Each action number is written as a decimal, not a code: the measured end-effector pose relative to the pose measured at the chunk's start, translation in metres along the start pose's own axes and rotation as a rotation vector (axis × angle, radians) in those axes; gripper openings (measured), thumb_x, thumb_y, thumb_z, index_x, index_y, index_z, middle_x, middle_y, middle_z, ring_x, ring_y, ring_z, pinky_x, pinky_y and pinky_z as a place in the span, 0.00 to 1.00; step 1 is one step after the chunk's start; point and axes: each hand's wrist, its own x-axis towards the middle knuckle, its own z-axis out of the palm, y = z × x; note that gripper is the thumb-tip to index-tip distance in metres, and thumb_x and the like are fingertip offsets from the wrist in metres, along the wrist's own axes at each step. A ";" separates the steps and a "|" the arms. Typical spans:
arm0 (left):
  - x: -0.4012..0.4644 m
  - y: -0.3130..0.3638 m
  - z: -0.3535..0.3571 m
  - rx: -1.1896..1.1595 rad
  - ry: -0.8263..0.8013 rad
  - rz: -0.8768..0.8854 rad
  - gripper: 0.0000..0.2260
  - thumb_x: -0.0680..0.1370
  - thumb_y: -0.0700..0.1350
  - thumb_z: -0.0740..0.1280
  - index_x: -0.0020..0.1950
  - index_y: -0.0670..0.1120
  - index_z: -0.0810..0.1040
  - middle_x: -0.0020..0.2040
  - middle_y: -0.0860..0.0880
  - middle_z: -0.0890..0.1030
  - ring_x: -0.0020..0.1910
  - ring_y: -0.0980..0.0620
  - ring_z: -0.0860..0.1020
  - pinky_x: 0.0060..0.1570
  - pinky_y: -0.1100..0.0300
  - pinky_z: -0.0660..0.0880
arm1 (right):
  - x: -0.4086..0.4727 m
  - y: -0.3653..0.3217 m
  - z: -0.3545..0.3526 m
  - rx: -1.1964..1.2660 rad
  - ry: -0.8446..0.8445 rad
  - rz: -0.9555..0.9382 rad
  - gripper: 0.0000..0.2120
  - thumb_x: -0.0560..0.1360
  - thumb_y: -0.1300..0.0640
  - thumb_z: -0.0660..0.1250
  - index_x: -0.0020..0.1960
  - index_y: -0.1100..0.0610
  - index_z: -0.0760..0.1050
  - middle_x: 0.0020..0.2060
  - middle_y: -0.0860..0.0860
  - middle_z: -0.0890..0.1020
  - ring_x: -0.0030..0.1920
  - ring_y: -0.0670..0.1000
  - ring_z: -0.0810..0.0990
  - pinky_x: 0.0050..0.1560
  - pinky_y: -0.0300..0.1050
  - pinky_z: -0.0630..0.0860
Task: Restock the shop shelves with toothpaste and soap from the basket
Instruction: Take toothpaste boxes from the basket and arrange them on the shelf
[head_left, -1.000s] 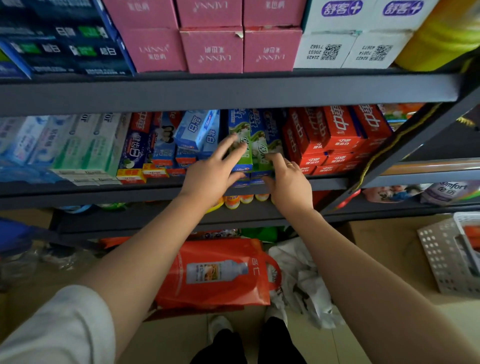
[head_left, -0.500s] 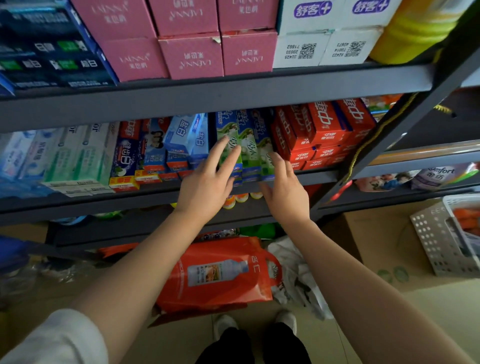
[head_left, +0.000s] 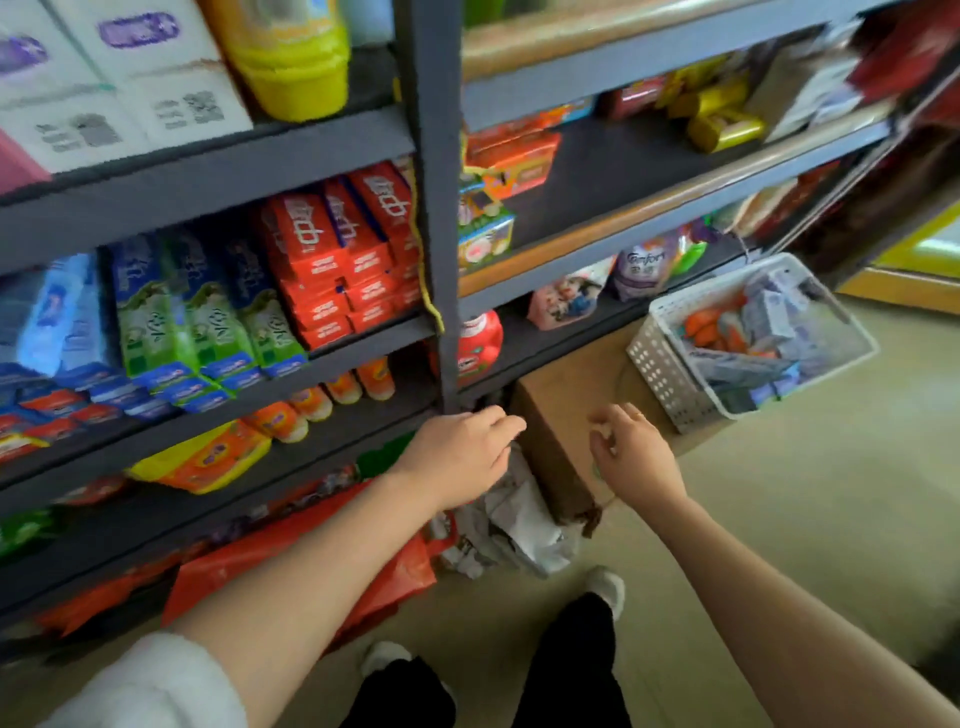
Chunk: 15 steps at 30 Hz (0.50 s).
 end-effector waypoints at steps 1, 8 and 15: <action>0.023 0.015 0.004 -0.002 -0.044 -0.002 0.15 0.77 0.47 0.56 0.62 0.49 0.73 0.55 0.49 0.78 0.47 0.46 0.81 0.35 0.56 0.75 | 0.005 0.025 -0.012 -0.001 0.006 0.028 0.11 0.75 0.60 0.62 0.56 0.58 0.75 0.53 0.57 0.76 0.48 0.60 0.78 0.47 0.51 0.76; 0.166 0.098 0.045 -0.339 -0.120 -0.192 0.13 0.77 0.46 0.60 0.61 0.51 0.73 0.53 0.53 0.78 0.47 0.50 0.77 0.46 0.54 0.75 | 0.063 0.177 -0.078 0.018 0.048 0.182 0.12 0.74 0.59 0.64 0.56 0.62 0.75 0.54 0.62 0.76 0.53 0.65 0.76 0.52 0.54 0.73; 0.245 0.144 0.109 -0.498 -0.206 -0.319 0.11 0.78 0.43 0.60 0.59 0.48 0.75 0.52 0.50 0.78 0.42 0.53 0.73 0.42 0.62 0.68 | 0.123 0.269 -0.086 -0.139 -0.088 0.224 0.22 0.76 0.53 0.63 0.68 0.56 0.68 0.68 0.61 0.66 0.65 0.64 0.67 0.64 0.53 0.66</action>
